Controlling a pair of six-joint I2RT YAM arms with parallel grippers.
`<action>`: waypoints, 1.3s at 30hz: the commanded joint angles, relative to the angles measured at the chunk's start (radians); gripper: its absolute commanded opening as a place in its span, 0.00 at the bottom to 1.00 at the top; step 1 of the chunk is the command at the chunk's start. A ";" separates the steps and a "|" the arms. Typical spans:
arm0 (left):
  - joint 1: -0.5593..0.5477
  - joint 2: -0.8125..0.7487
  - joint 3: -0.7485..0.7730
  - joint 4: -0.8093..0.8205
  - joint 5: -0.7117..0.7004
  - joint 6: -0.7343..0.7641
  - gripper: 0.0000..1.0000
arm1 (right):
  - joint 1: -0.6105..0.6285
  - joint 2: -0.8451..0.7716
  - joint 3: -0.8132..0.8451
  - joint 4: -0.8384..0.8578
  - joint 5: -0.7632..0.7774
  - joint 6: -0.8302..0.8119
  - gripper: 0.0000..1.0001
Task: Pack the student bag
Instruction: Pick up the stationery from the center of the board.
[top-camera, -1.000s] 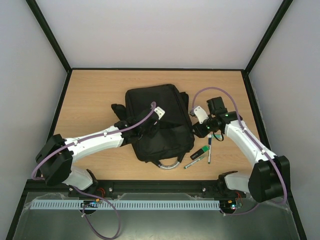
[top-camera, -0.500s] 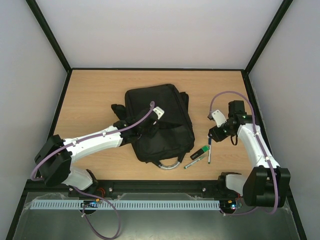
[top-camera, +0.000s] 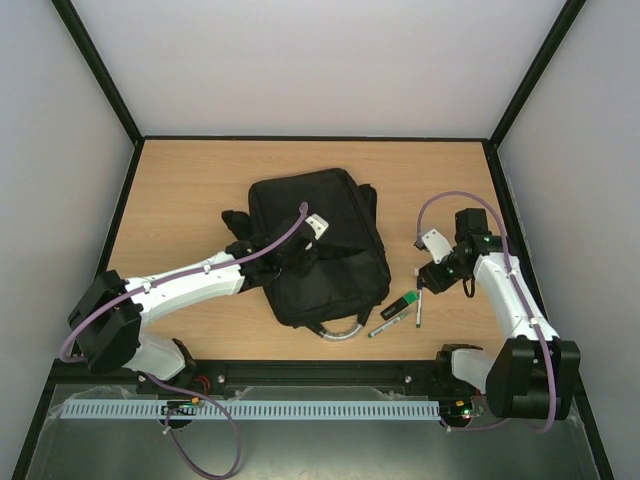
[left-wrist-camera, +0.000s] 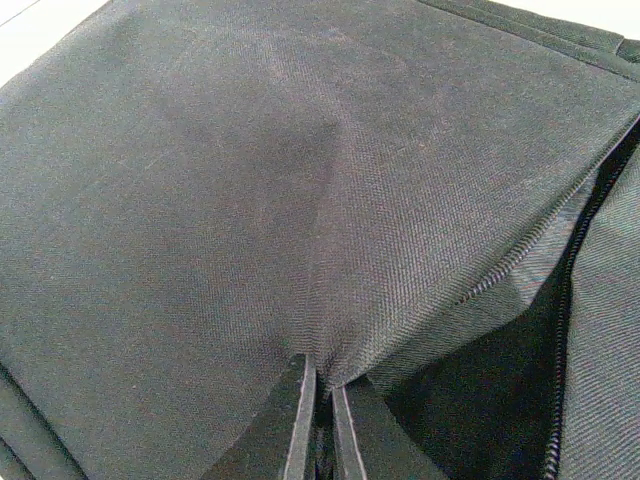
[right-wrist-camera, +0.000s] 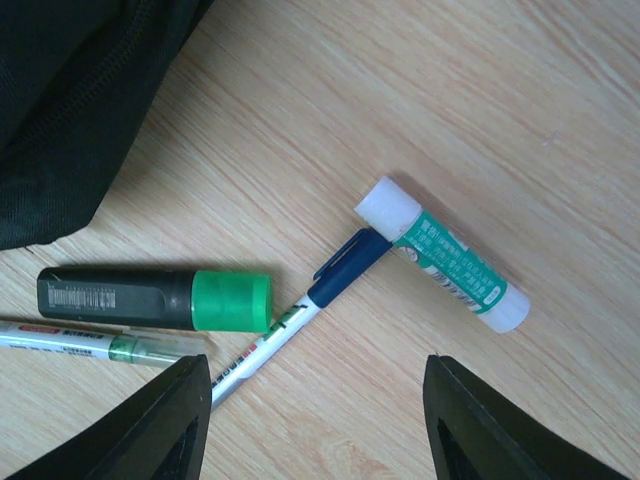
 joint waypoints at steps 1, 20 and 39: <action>-0.002 -0.039 0.018 -0.007 0.026 -0.024 0.02 | -0.005 0.001 -0.031 -0.065 0.026 -0.058 0.58; -0.002 0.008 0.022 -0.028 0.017 -0.024 0.02 | -0.111 0.448 0.236 -0.044 0.084 -0.369 0.60; -0.002 0.023 0.033 -0.035 0.072 -0.031 0.02 | -0.112 0.507 0.084 0.044 0.121 -0.329 0.33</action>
